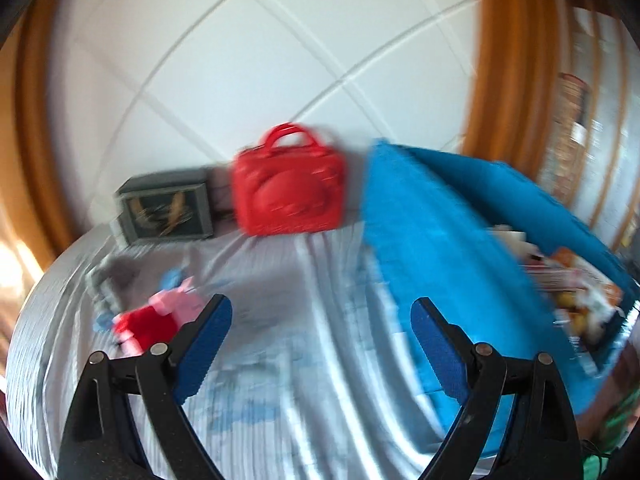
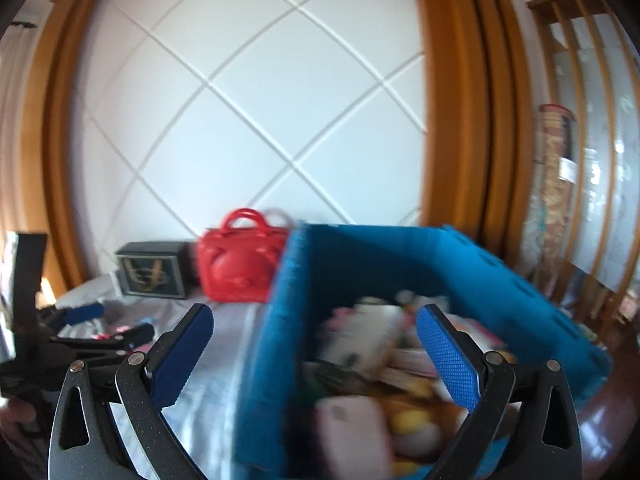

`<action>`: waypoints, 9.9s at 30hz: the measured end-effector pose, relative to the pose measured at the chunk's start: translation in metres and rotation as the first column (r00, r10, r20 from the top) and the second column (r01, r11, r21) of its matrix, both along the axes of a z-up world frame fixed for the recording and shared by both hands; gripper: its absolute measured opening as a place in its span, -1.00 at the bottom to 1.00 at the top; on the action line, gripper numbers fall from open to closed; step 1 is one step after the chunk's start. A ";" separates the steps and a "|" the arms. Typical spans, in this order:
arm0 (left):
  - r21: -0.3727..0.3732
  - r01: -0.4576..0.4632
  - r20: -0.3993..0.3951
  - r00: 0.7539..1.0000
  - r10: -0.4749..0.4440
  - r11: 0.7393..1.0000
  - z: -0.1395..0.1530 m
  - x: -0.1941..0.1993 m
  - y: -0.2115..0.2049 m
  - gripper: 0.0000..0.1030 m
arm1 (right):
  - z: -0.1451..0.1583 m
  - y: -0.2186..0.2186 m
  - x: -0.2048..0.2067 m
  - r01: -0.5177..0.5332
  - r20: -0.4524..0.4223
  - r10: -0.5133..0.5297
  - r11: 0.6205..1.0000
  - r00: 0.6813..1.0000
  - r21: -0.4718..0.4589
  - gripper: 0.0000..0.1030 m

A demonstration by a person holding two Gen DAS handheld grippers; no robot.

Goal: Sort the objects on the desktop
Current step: 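Move both tools back over the Peppa Pig plush on the bed, then grasp the Peppa Pig plush with both tools, left at its dress, right at its head, then carry the Peppa Pig plush with both tools over the blue bin, then open both tools to drop the Peppa Pig plush into the bin, then move both tools back over the grey plush and blue boomerang, then grasp the grey fluffy plush with the left tool while the right grasps the blue boomerang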

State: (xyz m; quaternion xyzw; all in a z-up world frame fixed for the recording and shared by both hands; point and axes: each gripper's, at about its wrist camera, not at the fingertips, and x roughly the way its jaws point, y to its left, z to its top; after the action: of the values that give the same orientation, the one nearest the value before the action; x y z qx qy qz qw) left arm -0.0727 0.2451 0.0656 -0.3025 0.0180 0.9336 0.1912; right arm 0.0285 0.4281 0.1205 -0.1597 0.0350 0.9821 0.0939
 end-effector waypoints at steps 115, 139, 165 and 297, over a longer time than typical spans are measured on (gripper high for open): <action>-0.195 0.070 -0.016 0.997 -0.074 0.978 -0.071 -0.078 -0.129 0.62 | -0.115 -0.193 -0.214 -0.488 0.366 0.524 0.851 0.769 -0.194 0.26; -0.161 0.458 -0.299 0.822 -0.485 0.874 0.083 0.008 0.117 0.63 | 0.032 0.047 -0.078 -0.075 0.128 0.080 0.996 0.989 -0.040 0.26; -0.255 0.635 0.024 0.758 -0.652 0.729 0.052 -0.002 0.338 0.62 | -0.016 0.248 -0.071 0.113 0.280 -0.057 0.976 0.958 -0.188 0.27; -0.159 -0.391 0.364 0.830 0.422 0.906 -0.244 -0.253 -0.385 0.64 | -0.285 -0.302 -0.388 -0.307 0.588 0.328 0.941 0.740 -0.139 -0.34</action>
State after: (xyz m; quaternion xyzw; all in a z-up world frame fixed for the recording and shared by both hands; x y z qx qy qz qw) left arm -0.3255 -0.1402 -0.1780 -0.4864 -0.0491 0.8720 -0.0241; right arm -0.3593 0.1260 -0.1640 -0.4688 -0.0083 0.8804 -0.0712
